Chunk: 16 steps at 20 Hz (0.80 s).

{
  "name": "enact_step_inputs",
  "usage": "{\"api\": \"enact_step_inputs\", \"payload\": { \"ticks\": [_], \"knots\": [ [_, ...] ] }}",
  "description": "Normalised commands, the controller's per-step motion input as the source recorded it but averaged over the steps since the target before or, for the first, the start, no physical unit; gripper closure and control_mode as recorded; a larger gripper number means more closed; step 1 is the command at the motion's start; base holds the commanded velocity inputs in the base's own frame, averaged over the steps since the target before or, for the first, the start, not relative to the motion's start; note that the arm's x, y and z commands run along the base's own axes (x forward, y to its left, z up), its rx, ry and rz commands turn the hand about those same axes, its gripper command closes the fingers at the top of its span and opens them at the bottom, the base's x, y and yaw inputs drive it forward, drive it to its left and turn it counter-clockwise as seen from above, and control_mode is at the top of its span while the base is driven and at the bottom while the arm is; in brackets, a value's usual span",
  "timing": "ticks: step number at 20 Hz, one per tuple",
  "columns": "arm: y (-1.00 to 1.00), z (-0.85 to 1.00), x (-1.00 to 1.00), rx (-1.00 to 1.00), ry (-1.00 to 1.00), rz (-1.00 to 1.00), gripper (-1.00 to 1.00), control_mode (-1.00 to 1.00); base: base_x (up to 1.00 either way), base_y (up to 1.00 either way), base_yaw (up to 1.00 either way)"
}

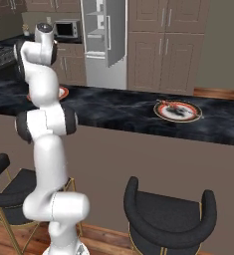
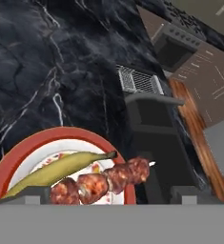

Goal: Pick up the pear and banana from the fridge and place one fruit on each plate on the dining counter.

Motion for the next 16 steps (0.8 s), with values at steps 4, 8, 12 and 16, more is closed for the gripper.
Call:
{"api": "enact_step_inputs", "payload": {
  "ticks": [4,8,12,16],
  "knots": [
    [-0.96,-0.02,-1.0,0.02,-0.03,-0.19,-1.0,-1.0,0.0,0.0,0.0],
    [-1.0,-0.33,-1.0,0.0,0.0,-0.28,-1.0,-1.0,0.0,0.0,0.0],
    [-1.0,-0.58,-1.0,0.0,-0.04,-0.28,-1.0,-1.0,0.0,0.0,0.0],
    [-0.83,-0.34,-1.0,0.0,-0.05,-0.28,-1.0,-1.0,0.0,0.0,0.0]
  ]
}}
